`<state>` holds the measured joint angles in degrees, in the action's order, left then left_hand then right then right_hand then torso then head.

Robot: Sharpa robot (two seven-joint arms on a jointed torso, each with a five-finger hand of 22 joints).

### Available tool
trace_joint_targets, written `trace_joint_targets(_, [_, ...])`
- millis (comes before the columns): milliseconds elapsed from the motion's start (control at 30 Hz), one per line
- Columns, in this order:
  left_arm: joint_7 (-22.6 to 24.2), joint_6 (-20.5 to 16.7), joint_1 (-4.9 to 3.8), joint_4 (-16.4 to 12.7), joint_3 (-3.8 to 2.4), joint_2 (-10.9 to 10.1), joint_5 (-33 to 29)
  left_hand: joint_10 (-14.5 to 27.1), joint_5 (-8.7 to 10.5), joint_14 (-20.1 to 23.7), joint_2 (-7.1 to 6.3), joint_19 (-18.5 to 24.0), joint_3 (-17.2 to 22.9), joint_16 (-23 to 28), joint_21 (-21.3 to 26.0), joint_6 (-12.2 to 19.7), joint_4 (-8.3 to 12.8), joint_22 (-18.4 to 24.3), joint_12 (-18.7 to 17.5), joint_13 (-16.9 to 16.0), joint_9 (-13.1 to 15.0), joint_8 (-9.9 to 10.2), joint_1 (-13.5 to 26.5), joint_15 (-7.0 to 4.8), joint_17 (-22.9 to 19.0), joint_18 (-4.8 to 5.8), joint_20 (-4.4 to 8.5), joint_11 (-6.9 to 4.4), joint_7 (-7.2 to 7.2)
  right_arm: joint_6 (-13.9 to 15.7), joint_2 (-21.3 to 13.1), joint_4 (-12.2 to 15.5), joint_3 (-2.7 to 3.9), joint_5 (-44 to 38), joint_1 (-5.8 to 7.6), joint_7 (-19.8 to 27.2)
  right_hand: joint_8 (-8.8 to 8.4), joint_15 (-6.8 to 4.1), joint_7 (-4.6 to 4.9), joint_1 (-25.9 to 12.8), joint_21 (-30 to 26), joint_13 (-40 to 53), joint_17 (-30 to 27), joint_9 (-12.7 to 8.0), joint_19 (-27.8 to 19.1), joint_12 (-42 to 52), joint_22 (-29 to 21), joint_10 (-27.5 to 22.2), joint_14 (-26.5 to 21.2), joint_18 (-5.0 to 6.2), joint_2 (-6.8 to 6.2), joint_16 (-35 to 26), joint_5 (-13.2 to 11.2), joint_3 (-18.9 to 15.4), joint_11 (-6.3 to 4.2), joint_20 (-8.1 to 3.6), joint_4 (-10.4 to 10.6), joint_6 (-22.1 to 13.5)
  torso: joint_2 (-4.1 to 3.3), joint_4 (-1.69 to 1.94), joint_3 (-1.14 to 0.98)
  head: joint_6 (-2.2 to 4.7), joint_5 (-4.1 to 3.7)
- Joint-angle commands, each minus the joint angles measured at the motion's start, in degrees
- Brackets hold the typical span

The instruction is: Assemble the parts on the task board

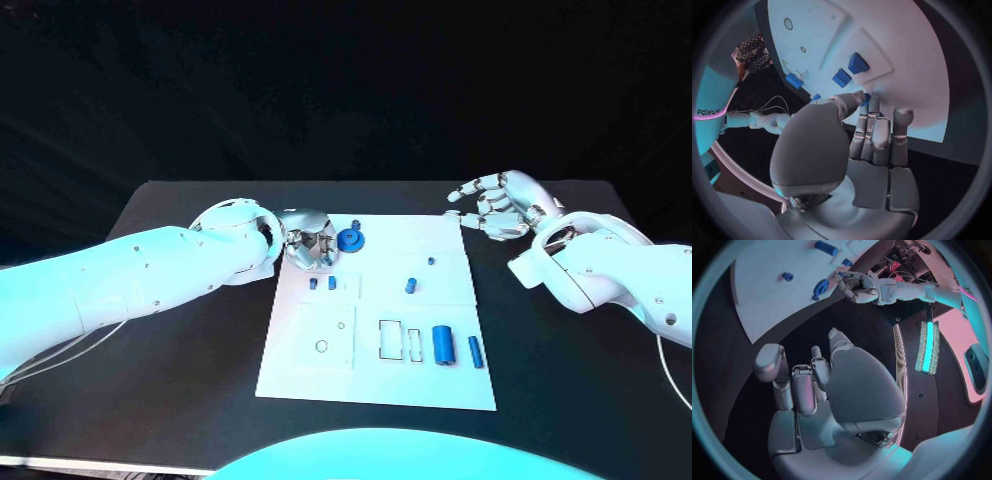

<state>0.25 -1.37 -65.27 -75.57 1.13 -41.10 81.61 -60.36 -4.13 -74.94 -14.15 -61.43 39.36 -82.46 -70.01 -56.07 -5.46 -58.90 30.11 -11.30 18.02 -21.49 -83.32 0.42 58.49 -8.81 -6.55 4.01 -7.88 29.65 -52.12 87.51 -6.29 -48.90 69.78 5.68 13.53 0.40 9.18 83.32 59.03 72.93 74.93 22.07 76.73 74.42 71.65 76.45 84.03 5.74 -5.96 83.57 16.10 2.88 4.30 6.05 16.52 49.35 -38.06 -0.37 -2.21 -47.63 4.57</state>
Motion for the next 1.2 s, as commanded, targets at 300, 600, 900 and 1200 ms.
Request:
trace_joint_targets(300, [0.4,-0.6,0.36,0.1,0.22,0.1,-0.6,0.9,-0.05,1.0,-0.33,1.5,-0.4,0.2,1.5,2.7,-0.1,1.4,-1.5,-0.5,-0.6,2.7,1.2,0.56,-1.5,0.46,-0.35,0.47,-0.55,-0.2,-0.1,0.0,0.01,-0.5,-0.04,0.8,0.46,-0.59,-0.12,0.2,-0.9,-0.3,2.6,-0.1,0.0,-0.3,-0.3,0.0,2.7,0.57,-0.03,-0.4,0.2,0.5,-0.19,-0.25,0.1,-0.4,-0.01,-0.01,0.04,0.01,-0.09])
trace_joint_targets(600, [0.2,-1.1,0.42,0.0,0.21,-0.1,-0.8,1.0,-0.06,1.1,-0.45,1.5,-0.4,0.2,1.6,2.9,-0.2,1.5,-1.6,-0.6,-0.7,3.0,1.3,0.57,-1.5,0.44,-0.39,0.46,-0.55,0.0,-0.2,0.0,0.01,-0.5,-0.05,1.0,0.46,-0.59,-0.11,0.2,-0.7,-0.3,2.7,-0.1,0.1,-0.3,-0.2,0.0,2.7,0.53,-0.05,-0.4,0.2,0.5,-0.19,-0.26,0.1,-0.4,-0.01,0.02,0.05,0.01,-0.18])
trace_joint_targets(900, [-0.3,-0.8,0.49,0.2,0.21,-0.4,-0.6,1.1,-0.04,1.2,-0.93,1.6,-0.3,0.2,2.0,5.2,-0.3,1.7,-2.3,-1.1,-1.2,5.3,1.8,0.51,-1.6,0.39,-0.42,0.35,-0.23,0.3,-0.3,0.0,0.01,-0.5,-0.09,1.0,0.46,-0.59,-0.11,0.2,-0.7,-0.3,2.7,-0.1,0.1,-0.3,-0.2,0.0,2.7,0.53,-0.05,-0.4,0.2,0.5,-0.19,-0.26,0.1,-0.4,0.0,0.03,0.02,-0.05,-0.14])
trace_joint_targets(1200, [-0.6,-0.5,0.51,0.2,0.21,-0.7,-0.6,1.2,-0.02,1.4,-1.55,1.6,-1.3,0.1,2.5,8.7,-0.8,1.9,-3.1,-1.8,-2.3,8.4,2.4,0.57,-1.8,0.38,-0.48,0.41,1.05,0.1,-0.4,-0.3,0.01,-0.5,-0.1,0.7,0.46,-0.58,-0.08,0.1,-2.1,-2.1,2.0,-0.2,-0.4,-2.0,-1.0,-1.5,2.5,0.77,-0.24,-0.9,0.2,0.6,-0.16,-0.26,0.1,-0.6,0.0,-0.01,0.0,0.07,-0.19])
